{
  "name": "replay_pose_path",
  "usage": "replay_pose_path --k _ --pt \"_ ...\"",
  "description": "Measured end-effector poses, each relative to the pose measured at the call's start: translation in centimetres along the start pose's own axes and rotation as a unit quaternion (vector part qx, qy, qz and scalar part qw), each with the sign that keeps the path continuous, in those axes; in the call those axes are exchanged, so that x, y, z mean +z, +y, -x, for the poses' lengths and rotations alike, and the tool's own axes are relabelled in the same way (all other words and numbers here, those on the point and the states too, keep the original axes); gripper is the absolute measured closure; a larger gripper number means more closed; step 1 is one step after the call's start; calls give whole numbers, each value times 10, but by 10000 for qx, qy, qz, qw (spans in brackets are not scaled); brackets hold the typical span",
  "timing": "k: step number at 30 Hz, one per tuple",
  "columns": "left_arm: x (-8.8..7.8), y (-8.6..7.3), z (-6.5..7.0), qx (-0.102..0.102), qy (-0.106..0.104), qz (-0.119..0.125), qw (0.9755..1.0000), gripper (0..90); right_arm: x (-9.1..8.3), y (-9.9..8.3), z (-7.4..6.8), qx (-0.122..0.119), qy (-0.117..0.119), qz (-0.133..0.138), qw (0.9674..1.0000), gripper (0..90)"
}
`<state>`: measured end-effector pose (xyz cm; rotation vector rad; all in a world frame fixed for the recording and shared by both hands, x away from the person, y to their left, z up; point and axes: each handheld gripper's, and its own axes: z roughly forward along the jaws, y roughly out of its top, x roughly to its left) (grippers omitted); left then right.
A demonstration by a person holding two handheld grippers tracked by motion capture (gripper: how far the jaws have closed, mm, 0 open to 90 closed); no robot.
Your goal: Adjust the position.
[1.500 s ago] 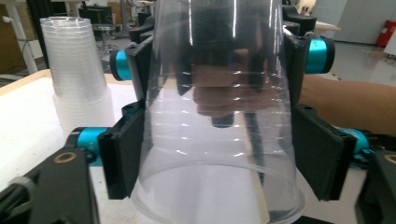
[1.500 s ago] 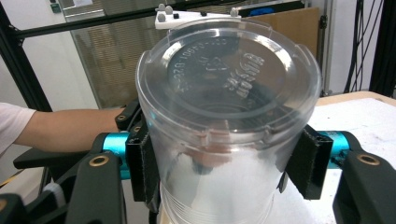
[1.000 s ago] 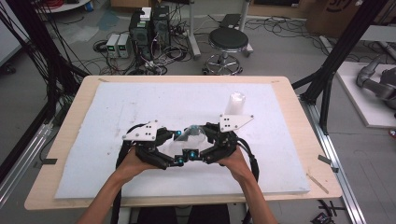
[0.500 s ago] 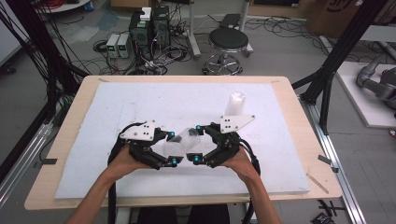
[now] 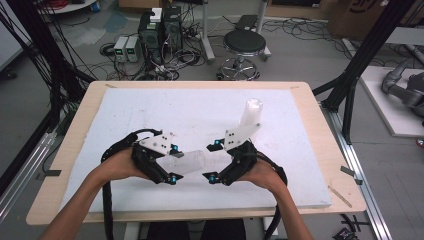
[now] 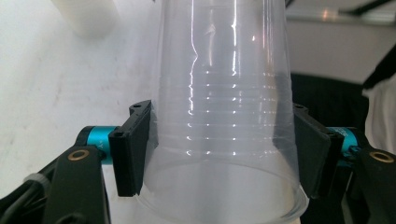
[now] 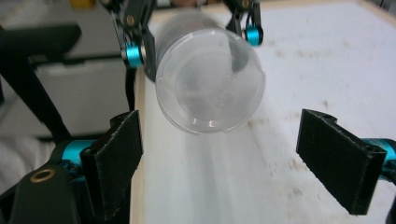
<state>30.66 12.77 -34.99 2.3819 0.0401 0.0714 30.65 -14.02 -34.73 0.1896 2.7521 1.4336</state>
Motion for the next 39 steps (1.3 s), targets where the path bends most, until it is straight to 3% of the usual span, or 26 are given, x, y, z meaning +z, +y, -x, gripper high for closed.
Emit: replay_pose_path --k 4,11,24,35,39 --pt "4 4 -1 82 32 -628 9980 309 4 6 -2 -157 -22 -589 9981 143" --pt "10 9 -4 114 -39 -995 9950 310 11 15 -3 -311 -62 -1281 9913 143" --pt "17 14 -4 136 -100 -1162 9931 310 19 21 -1 -416 -72 -1671 9850 143" --pt "23 21 -5 155 -212 -1371 9902 310 30 25 -1 -601 8 -2106 9757 144" --pt "26 21 -5 150 -266 -1457 9889 310 31 26 -2 -532 4 -2275 9723 144"
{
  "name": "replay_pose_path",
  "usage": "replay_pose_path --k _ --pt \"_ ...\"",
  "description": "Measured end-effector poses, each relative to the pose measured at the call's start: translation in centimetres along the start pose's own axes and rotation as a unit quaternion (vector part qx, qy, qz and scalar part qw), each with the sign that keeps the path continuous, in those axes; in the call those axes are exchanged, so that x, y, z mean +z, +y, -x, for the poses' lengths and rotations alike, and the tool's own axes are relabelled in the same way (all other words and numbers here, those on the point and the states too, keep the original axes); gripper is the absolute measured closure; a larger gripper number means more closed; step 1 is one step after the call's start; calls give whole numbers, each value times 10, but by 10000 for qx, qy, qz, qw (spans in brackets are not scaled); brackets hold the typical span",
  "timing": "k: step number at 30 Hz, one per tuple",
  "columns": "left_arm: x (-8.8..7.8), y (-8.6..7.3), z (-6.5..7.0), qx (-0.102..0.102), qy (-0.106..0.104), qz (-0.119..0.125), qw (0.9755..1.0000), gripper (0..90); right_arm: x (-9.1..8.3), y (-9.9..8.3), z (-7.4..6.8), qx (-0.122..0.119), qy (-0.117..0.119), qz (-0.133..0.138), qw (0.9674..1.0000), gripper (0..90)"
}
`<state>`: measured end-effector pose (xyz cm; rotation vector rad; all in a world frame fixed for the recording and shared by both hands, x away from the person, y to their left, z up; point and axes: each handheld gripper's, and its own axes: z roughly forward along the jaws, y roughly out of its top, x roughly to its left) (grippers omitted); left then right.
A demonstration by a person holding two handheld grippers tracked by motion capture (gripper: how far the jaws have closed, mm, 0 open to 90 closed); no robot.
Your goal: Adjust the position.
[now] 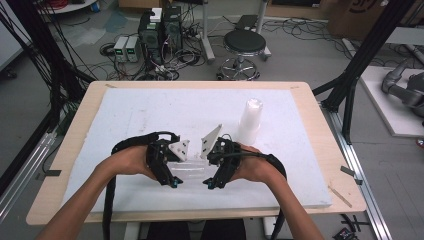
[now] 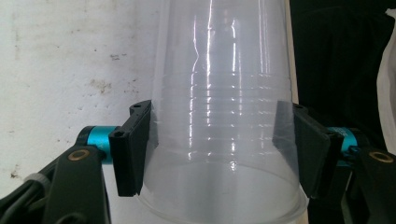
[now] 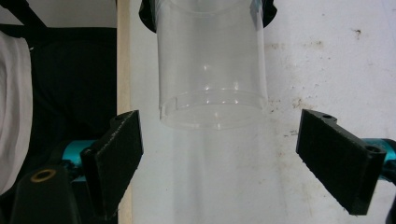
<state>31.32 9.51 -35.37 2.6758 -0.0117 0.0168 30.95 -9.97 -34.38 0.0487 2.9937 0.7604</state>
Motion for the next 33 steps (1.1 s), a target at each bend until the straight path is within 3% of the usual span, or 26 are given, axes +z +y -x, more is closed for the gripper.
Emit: replay_pose_path --k 3,11,21,26,33 --pt "1 0 -1 -2 11 -11 10000 311 1 2 0 -32 -10 -137 9999 145" --pt "5 3 0 24 -46 -49 10000 310 4 5 -1 -134 11 -184 9997 161" --pt "5 4 -1 32 -96 -33 9999 310 5 8 -1 -205 69 -114 9997 288" --pt "5 4 -1 15 -63 -34 10000 310 6 9 -1 -247 122 -173 9995 398" --pt "5 3 -1 21 -86 -13 10000 312 5 9 -2 -304 114 -134 9994 423"
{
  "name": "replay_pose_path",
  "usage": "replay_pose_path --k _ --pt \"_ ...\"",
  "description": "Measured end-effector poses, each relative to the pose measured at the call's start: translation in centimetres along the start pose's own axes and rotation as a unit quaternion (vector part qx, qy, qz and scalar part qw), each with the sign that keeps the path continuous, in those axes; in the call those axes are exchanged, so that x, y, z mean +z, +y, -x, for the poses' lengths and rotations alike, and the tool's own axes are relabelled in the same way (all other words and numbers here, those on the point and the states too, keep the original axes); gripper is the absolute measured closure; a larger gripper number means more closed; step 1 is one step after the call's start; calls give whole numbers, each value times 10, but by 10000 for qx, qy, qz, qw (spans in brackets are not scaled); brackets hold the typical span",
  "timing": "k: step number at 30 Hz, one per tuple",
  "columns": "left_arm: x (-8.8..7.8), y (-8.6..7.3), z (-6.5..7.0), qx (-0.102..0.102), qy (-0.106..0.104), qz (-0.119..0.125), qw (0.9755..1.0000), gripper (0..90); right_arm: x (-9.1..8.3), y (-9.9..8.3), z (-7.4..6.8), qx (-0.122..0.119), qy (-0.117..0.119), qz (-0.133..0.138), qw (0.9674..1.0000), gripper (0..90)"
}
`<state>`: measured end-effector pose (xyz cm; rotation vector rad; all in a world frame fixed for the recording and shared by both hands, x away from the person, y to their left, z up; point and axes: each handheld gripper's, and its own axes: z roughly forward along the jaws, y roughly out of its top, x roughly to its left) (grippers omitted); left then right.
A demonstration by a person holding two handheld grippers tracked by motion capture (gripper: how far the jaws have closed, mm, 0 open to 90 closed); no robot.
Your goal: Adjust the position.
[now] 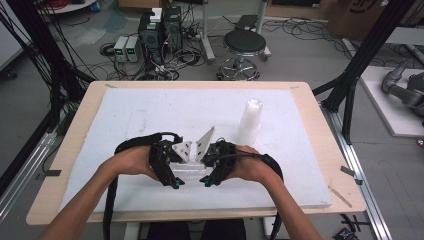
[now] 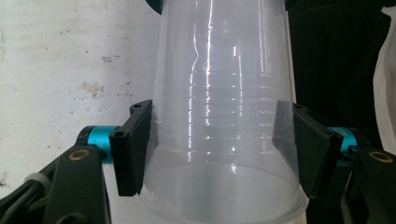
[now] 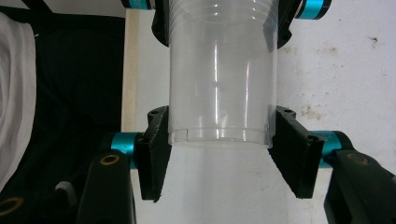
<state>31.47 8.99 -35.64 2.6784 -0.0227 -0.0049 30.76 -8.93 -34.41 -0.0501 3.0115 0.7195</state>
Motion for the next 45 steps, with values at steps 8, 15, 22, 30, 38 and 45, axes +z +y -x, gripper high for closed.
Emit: replay_pose_path --k 8,15,22,30,38,45 --pt "0 0 -1 2 22 61 10000 289 -1 0 0 -23 -6 8 10000 430" --pt "-4 -5 -2 49 -1 411 9991 179 -2 -4 1 29 12 51 10000 431" --pt "-11 -17 -2 8 -12 979 9952 190 -1 -12 2 114 23 134 9998 431" --pt "-32 -42 0 -169 123 2262 9739 190 -9 -32 3 310 -26 687 9972 430" --pt "-35 -65 4 -369 253 2933 9550 189 -15 -49 3 395 -84 1196 9920 430" --pt "-27 -77 10 -564 322 3497 9346 188 -18 -60 1 432 -115 1701 9844 430"
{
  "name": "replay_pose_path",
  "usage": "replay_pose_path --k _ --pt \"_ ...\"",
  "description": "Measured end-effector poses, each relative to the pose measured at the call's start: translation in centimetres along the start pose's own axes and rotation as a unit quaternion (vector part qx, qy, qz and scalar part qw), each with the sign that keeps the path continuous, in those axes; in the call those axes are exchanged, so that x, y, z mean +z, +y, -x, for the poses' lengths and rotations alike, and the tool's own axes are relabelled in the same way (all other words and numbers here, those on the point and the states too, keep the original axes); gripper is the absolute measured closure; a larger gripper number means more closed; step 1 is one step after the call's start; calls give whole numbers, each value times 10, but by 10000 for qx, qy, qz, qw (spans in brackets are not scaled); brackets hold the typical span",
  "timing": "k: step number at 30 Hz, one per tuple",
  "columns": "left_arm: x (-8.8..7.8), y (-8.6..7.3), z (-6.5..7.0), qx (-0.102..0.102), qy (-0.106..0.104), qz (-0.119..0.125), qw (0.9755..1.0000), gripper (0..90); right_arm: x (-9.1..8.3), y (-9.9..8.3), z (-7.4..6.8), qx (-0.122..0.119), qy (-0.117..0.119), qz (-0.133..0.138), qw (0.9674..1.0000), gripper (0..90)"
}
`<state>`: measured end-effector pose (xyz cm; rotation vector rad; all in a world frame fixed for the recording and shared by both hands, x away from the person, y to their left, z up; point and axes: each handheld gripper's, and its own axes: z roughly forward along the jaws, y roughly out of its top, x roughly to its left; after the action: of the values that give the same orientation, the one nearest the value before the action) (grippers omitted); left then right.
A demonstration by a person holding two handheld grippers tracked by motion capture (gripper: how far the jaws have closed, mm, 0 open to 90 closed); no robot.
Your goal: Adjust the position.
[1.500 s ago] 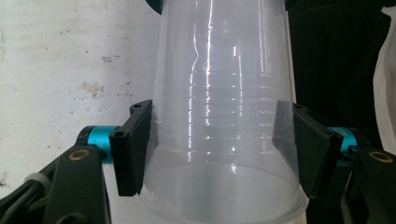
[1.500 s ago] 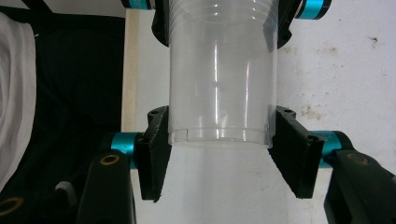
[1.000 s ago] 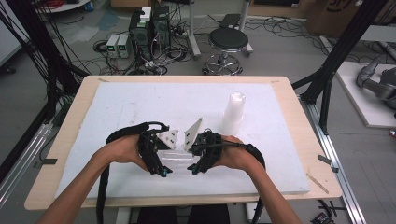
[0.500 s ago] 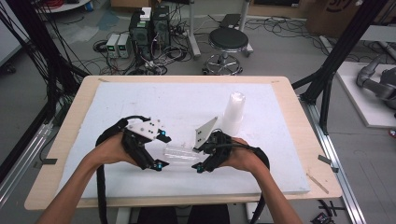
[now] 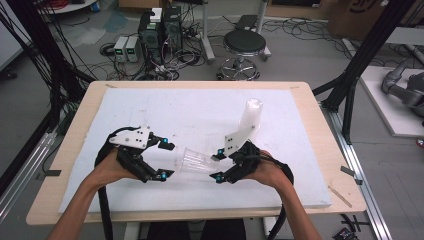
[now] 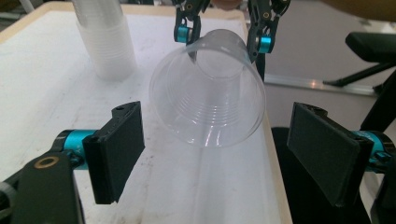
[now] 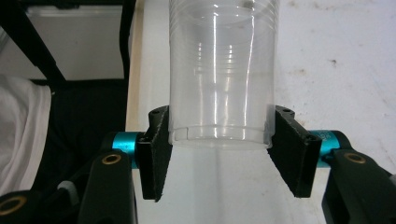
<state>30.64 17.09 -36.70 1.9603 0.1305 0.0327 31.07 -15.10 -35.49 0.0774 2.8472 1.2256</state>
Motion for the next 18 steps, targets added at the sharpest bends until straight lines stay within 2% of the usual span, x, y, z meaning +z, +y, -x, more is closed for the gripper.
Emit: replay_pose_path --k 4,9,11,14,16,18 --pt "1 -9 2 -92 137 319 9994 184 -2 -6 -1 18 -50 298 9995 430" --pt "2 -19 6 -125 334 701 9969 181 -3 -14 -2 6 -49 761 9971 429" --pt "3 -23 7 -142 394 816 9958 181 -2 -17 -2 43 -66 863 9962 429" --pt "5 -30 8 -271 383 988 9940 181 0 -22 -2 91 -52 1130 9935 429" --pt "7 -32 7 -292 385 1022 9936 181 1 -24 -2 100 21 1201 9927 429" --pt "9 -35 7 -336 319 1079 9931 180 2 -26 -3 25 -1 1323 9912 429"
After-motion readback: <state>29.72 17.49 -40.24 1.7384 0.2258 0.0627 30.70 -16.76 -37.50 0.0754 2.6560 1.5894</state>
